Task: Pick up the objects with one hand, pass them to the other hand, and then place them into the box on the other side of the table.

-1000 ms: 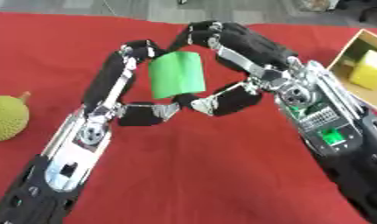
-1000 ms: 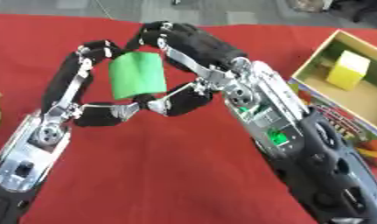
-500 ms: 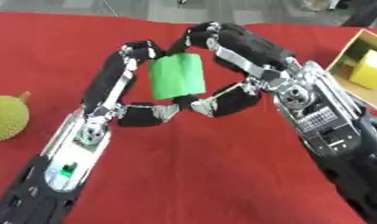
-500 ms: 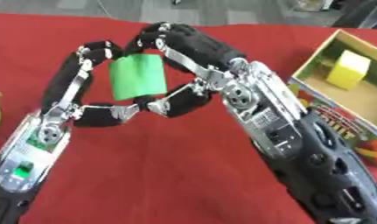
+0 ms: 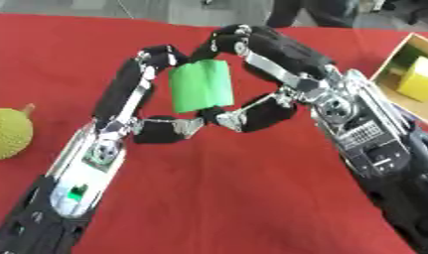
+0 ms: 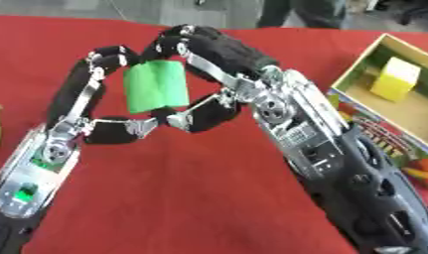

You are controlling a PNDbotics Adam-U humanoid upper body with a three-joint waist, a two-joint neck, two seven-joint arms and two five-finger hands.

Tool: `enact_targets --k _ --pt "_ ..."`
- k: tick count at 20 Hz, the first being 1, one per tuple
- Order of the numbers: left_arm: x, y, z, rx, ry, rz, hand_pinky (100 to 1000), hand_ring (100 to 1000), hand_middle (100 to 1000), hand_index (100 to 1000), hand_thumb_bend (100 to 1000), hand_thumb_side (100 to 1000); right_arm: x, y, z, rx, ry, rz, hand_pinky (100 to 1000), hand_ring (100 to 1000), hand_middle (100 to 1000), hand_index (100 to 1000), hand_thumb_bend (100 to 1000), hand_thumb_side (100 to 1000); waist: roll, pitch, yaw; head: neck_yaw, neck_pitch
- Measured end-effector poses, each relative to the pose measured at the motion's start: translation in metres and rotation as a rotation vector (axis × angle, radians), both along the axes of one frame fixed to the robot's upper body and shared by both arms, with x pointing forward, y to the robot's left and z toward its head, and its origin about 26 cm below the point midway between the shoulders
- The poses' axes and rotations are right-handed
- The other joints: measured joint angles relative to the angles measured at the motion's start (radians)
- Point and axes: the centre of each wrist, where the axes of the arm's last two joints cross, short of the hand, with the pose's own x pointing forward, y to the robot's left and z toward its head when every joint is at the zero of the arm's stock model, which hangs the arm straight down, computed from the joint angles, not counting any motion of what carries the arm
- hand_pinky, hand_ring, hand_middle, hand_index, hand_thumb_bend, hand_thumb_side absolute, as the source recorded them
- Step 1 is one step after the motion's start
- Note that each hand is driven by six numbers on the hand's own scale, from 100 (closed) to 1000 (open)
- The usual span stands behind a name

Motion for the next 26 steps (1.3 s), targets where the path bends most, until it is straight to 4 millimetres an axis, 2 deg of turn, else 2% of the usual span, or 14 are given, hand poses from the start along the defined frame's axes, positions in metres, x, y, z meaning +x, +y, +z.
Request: enact_targets --k 2,7,9,10,15,17,18,24,26 --pt "-0.0001 -0.0001 0.0 -0.001 -0.002 -0.001 711 632 541 593 100 235 0.0004 -0.0003 0.0 0.003 0.004 0.001 799 756 552 704 367 100 0.0 0.002 0.0 0.0 0.0" --pt "-0.0006 -0.0003 0.0007 -0.005 -0.007 -0.005 715 636 551 608 110 213 0.0013 -0.0007 -0.0003 0.018 0.019 0.007 791 739 517 671 353 100 0.0 0.004 0.0 0.0 0.0" --pt "-0.0007 -0.0003 0.0008 -0.008 -0.009 -0.007 717 639 558 624 163 215 0.0014 -0.0005 -0.0007 0.025 0.025 0.011 789 732 507 667 356 100 0.0 0.004 0.0 0.0 0.0" --pt "-0.0007 -0.0003 0.0008 -0.01 -0.009 -0.009 723 646 569 657 254 236 0.0015 -0.0005 -0.0008 0.028 0.028 0.014 786 724 497 663 347 100 0.0 0.004 0.0 0.0 0.0" --pt "-0.0009 0.0002 -0.0005 -0.01 -0.011 -0.019 737 669 608 762 450 281 0.0015 -0.0007 -0.0013 0.053 0.046 0.025 780 706 476 640 318 100 -0.001 0.004 0.0 -0.001 0.0" --pt "-0.001 0.0005 -0.0007 -0.009 -0.014 -0.023 738 672 613 777 482 291 0.0016 -0.0009 -0.0012 0.061 0.052 0.028 780 705 474 638 317 100 -0.001 0.004 0.0 -0.001 0.0" --pt "-0.0009 0.0006 -0.0007 -0.008 -0.017 -0.025 740 676 619 796 541 303 0.0017 -0.001 -0.0012 0.063 0.055 0.029 779 703 471 634 314 100 -0.001 0.004 0.0 -0.001 0.0" --pt "-0.0009 0.0009 -0.0006 0.005 -0.027 -0.033 752 698 644 848 719 366 0.0016 -0.0012 -0.0009 0.07 0.066 0.036 776 694 460 620 306 100 -0.001 0.005 -0.002 -0.001 0.0" --pt "-0.0008 0.001 -0.0006 0.015 -0.031 -0.033 756 708 656 863 747 371 0.0015 -0.0013 -0.0009 0.07 0.068 0.037 774 690 456 614 306 100 -0.001 0.005 -0.002 -0.001 0.0"
